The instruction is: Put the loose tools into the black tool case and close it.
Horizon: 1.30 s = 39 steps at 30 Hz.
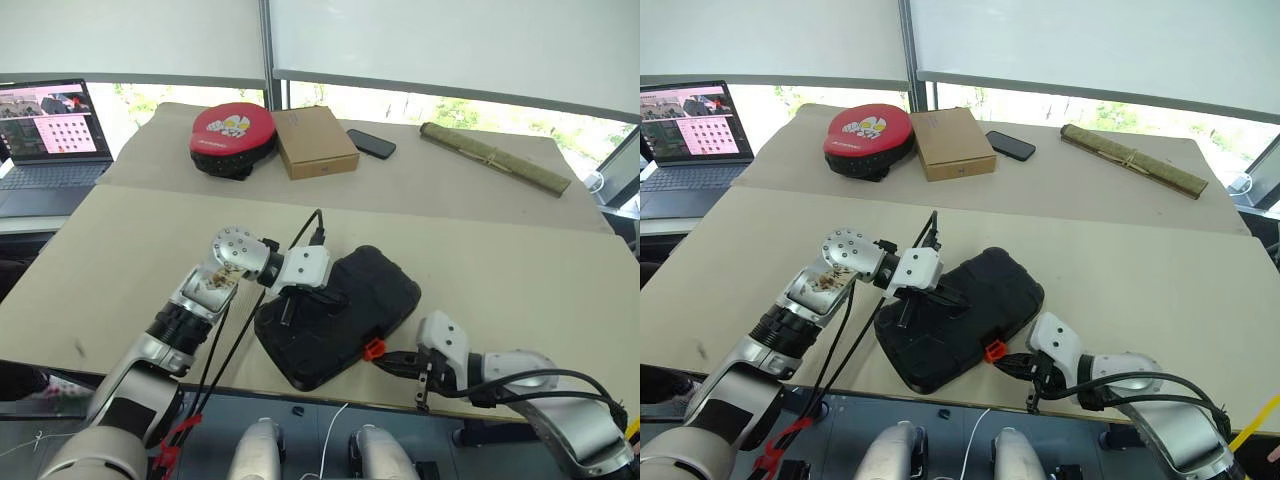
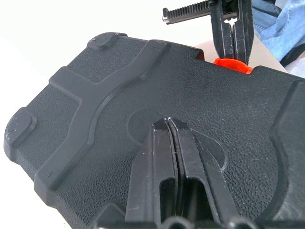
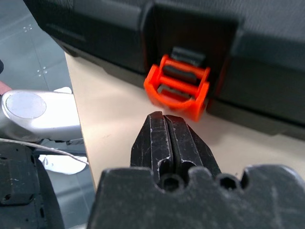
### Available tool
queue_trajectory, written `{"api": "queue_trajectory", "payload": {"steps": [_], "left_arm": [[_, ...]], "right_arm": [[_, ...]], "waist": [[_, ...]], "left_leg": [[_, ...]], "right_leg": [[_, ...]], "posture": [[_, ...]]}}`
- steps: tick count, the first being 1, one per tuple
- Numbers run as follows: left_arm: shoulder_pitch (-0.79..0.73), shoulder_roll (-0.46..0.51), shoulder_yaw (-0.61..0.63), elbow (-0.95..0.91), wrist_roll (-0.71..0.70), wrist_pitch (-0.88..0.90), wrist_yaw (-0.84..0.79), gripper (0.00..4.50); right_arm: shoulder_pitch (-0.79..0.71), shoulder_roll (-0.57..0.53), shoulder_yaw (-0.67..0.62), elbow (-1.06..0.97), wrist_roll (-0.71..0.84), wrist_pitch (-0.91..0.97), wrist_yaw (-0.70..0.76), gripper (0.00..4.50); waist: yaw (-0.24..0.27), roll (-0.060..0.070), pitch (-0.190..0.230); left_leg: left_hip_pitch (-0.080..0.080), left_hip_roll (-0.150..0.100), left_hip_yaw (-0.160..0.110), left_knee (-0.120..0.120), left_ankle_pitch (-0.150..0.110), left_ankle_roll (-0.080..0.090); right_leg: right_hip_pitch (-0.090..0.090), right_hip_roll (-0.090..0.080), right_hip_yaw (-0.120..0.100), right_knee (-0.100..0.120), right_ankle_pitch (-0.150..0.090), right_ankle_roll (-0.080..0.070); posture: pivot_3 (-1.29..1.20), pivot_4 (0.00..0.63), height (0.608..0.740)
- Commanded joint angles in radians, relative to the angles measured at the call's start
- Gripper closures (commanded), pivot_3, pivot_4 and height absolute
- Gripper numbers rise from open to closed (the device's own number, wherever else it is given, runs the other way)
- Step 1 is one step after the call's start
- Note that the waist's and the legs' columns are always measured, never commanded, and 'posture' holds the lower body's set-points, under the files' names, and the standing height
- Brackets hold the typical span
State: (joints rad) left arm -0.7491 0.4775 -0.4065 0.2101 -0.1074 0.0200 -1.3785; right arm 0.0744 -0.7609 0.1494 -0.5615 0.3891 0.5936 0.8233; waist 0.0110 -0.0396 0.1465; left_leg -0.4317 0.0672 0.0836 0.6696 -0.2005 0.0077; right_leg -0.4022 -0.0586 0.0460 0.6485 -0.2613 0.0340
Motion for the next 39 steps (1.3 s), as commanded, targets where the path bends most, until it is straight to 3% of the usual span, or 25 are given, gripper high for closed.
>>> {"api": "queue_trajectory", "payload": {"steps": [1, 4, 10, 19, 22, 27, 30, 33, 36, 39], "left_arm": [[0.011, -0.003, -0.018, 0.016, 0.027, 0.004, 0.001, 4.41], [0.019, -0.008, -0.036, 0.005, 0.031, -0.003, -0.011, 4.41], [0.045, -0.01, -0.086, 0.003, 0.079, -0.079, -0.019, 4.41], [0.055, -0.027, -0.125, 0.09, 0.161, -0.204, 0.002, 4.41], [0.047, -0.036, -0.12, 0.107, 0.163, -0.207, 0.005, 4.41], [0.043, -0.036, -0.093, 0.122, 0.16, -0.181, 0.021, 4.41], [0.042, -0.006, -0.044, 0.106, 0.123, -0.115, 0.02, 4.41], [0.045, 0.083, 0.094, 0.056, -0.017, 0.106, -0.016, 3.8], [0.077, 0.201, 0.2, -0.027, -0.149, 0.269, -0.074, 2.77], [0.112, 0.345, 0.317, -0.093, -0.273, 0.452, -0.131, 1.65]], "right_arm": [[-0.006, 0.012, 0.027, -0.007, -0.033, -0.015, -0.018, 4.5], [-0.042, 0.076, 0.042, 0.019, -0.051, -0.03, -0.064, 4.5], [-0.085, 0.161, -0.05, -0.039, 0.031, -0.007, -0.089, 4.5], [-0.062, 0.118, -0.096, -0.163, 0.094, 0.072, -0.089, 4.5], [-0.082, 0.117, -0.084, -0.153, 0.09, 0.085, -0.092, 4.5], [-0.108, 0.07, -0.064, -0.134, 0.065, 0.087, -0.058, 4.5], [-0.095, 0.014, -0.118, -0.151, 0.084, 0.085, -0.033, 4.5], [-0.053, -0.072, -0.314, -0.16, 0.206, 0.134, 0.049, 4.5], [-0.005, -0.149, -0.464, -0.131, 0.283, 0.136, 0.146, 3.76], [0.036, -0.214, -0.606, -0.083, 0.359, 0.146, 0.252, 2.72]], "waist": [[0.0, 0.0, 0.0], [0.0, 0.0, 0.0], [-0.007, 0.0, 0.0], [-0.011, 0.009, -0.009], [-0.009, 0.011, -0.013], [-0.006, 0.011, -0.014], [-0.006, 0.011, -0.014], [-0.011, 0.011, -0.013], [-0.034, 0.011, -0.012], [-0.032, 0.011, -0.009]], "left_leg": [[0.0, 0.0, 0.0, 0.0, 0.0, 0.0], [0.0, 0.0, 0.0, 0.0, 0.0, 0.0], [0.0, 0.0, 0.0, 0.0, 0.0, 0.0], [0.003, 0.001, 0.0, 0.0, 0.0, 0.0], [0.012, 0.001, 0.0, -0.002, 0.0, 0.0], [0.013, 0.0, 0.001, -0.002, -0.001, 0.0], [0.013, 0.0, 0.001, -0.002, -0.001, 0.0], [0.013, 0.0, 0.001, -0.002, 0.0, 0.0], [0.011, 0.002, 0.0, -0.004, 0.0, 0.0], [0.012, 0.002, -0.002, -0.009, 0.0, 0.0]], "right_leg": [[0.0, 0.0, 0.0, 0.0, 0.0, 0.0], [0.0, 0.0, 0.0, 0.0, 0.0, 0.0], [-0.001, 0.0, 0.0, 0.001, 0.0, 0.0], [0.002, 0.001, 0.0, 0.0, 0.0, 0.0], [0.012, 0.0, 0.0, -0.002, -0.004, 0.004], [0.013, -0.001, 0.0, -0.002, -0.005, -0.002], [0.013, -0.001, 0.0, -0.002, -0.004, -0.004], [0.012, -0.001, 0.0, -0.002, -0.004, -0.004], [0.009, 0.001, 0.0, -0.001, -0.003, -0.002], [0.007, 0.002, -0.001, -0.001, -0.004, -0.004]], "posture": [[0.0, 0.15, 0.74], [0.0, 0.15, 0.74], [0.0, 0.15, 0.74], [0.0, 0.15, 0.74], [0.0, 0.15, 0.74], [0.0, 0.15, 0.74], [0.0, 0.15, 0.74], [0.0, 0.15, 0.74], [0.0, 0.15, 0.74], [0.0, 0.15, 0.74]]}}
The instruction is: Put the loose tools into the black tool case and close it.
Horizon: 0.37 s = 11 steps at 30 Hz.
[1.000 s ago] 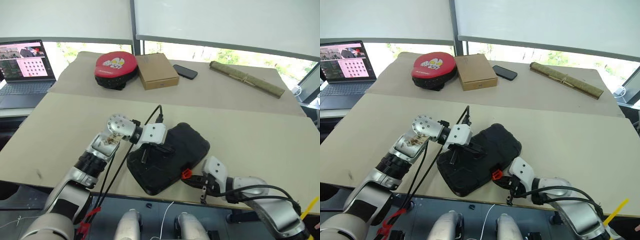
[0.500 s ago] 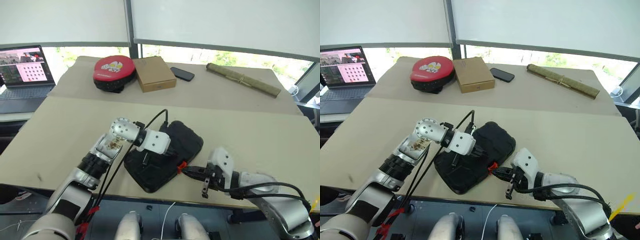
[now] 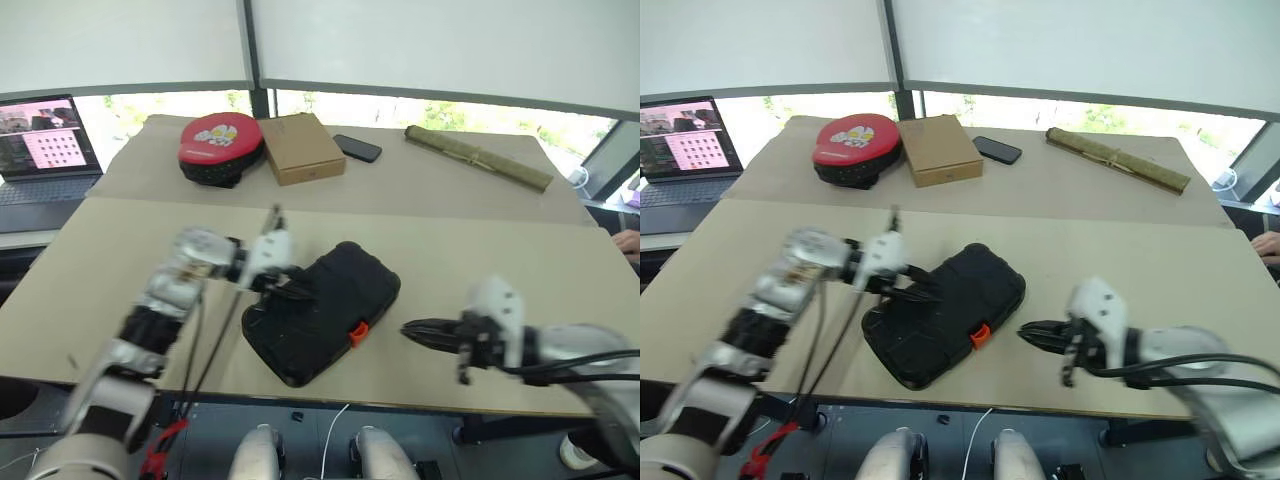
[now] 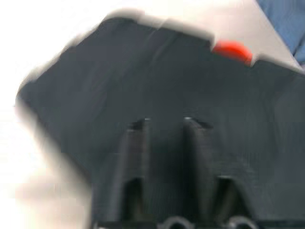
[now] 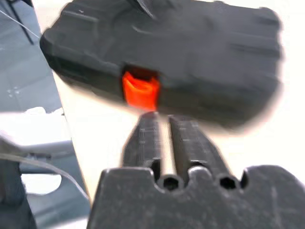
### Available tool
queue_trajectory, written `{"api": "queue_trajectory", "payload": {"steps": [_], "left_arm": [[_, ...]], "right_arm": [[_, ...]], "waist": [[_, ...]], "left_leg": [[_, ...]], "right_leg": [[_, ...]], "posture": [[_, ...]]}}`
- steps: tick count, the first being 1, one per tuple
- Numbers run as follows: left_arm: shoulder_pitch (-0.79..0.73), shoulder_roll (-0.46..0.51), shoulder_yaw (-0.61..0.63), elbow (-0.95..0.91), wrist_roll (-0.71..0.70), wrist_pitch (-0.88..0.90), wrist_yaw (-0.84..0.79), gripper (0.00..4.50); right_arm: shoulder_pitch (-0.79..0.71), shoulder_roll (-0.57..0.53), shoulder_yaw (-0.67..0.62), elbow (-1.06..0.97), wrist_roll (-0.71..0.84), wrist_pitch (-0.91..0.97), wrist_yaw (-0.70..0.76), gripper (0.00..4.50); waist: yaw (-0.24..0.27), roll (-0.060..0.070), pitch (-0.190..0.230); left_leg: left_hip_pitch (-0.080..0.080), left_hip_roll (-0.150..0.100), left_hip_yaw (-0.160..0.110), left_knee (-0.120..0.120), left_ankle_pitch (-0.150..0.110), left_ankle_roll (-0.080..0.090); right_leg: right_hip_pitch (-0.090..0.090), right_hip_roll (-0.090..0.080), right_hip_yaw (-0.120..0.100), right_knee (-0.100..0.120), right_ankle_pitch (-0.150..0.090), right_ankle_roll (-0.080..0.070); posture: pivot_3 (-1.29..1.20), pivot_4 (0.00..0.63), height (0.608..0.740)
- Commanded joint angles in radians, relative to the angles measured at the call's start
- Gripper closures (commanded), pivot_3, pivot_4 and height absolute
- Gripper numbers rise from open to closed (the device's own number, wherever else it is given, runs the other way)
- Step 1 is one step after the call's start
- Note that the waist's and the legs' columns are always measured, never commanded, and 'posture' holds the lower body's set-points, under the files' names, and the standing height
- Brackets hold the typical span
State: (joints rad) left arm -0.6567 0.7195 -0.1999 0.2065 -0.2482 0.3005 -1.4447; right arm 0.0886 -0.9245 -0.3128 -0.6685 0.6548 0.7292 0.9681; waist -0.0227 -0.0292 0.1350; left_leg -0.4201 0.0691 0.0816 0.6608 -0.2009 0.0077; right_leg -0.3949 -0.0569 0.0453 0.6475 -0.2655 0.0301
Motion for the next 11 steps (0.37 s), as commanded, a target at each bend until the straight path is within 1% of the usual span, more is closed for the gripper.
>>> {"api": "queue_trajectory", "payload": {"steps": [1, 3, 4, 5, 7, 9, 11], "left_arm": [[0.036, 0.156, 0.143, -0.111, -0.163, 0.225, -0.082, 1.29], [0.06, 0.223, 0.179, -0.144, -0.199, 0.286, -0.101, 0.56], [0.085, 0.281, 0.211, -0.164, -0.22, 0.326, -0.115, 0.3], [0.103, 0.318, 0.232, -0.182, -0.235, 0.355, -0.12, 0.01], [0.185, 0.401, 0.307, -0.218, -0.283, 0.399, -0.153, 0.0], [0.243, 0.419, 0.345, -0.243, -0.296, 0.381, -0.15, 0.0], [0.281, 0.412, 0.355, -0.261, -0.288, 0.338, -0.129, 0.0]], "right_arm": [[0.036, -0.07, -0.187, 0.042, 0.115, 0.014, 0.145, 2.38], [0.056, -0.095, -0.237, 0.066, 0.142, 0.017, 0.192, 1.69], [0.059, -0.112, -0.276, 0.088, 0.167, 0.032, 0.218, 1.36], [0.062, -0.125, -0.301, 0.107, 0.183, 0.039, 0.236, 1.06], [0.063, -0.149, -0.349, 0.143, 0.222, 0.059, 0.284, 0.32], [0.062, -0.158, -0.352, 0.164, 0.223, 0.059, 0.296, 0.32], [0.06, -0.156, -0.333, 0.171, 0.215, 0.048, 0.293, 0.32]], "waist": [[0.005, 0.0, 0.003], [0.009, -0.002, 0.005], [0.01, -0.002, 0.005], [0.011, -0.003, 0.005], [0.013, -0.003, 0.006], [0.012, -0.004, 0.006], [0.015, -0.004, 0.006]], "left_leg": [[-0.002, 0.0, 0.0, 0.0, 0.0, 0.0], [-0.005, 0.0, 0.0, -0.001, 0.0, 0.0], [-0.007, 0.0, 0.001, -0.001, 0.0, 0.0], [-0.007, -0.001, 0.001, -0.001, 0.0, 0.0], [-0.009, -0.002, 0.001, -0.001, 0.0, 0.0], [-0.009, -0.002, 0.002, -0.001, 0.0, 0.0], [-0.008, -0.001, 0.002, -0.001, 0.0, -0.001]], "right_leg": [[-0.003, 0.0, 0.0, 0.001, 0.0, 0.0], [-0.005, 0.0, 0.0, 0.001, 0.0, 0.0], [-0.007, -0.001, 0.0, 0.0, 0.0, 0.0], [-0.008, -0.001, 0.0, 0.0, 0.0, 0.0], [-0.008, -0.003, 0.0, -0.001, -0.001, 0.001], [-0.009, -0.004, 0.0, -0.001, -0.001, 0.002], [-0.009, -0.004, -0.001, -0.001, -0.001, 0.001]], "posture": [[0.0, 0.15, 0.74], [0.0, 0.15, 0.74], [0.0, 0.15, 0.74], [0.0, 0.15, 0.74], [0.0, 0.15, 0.74], [0.0, 0.15, 0.74], [0.0, 0.15, 0.74]]}}
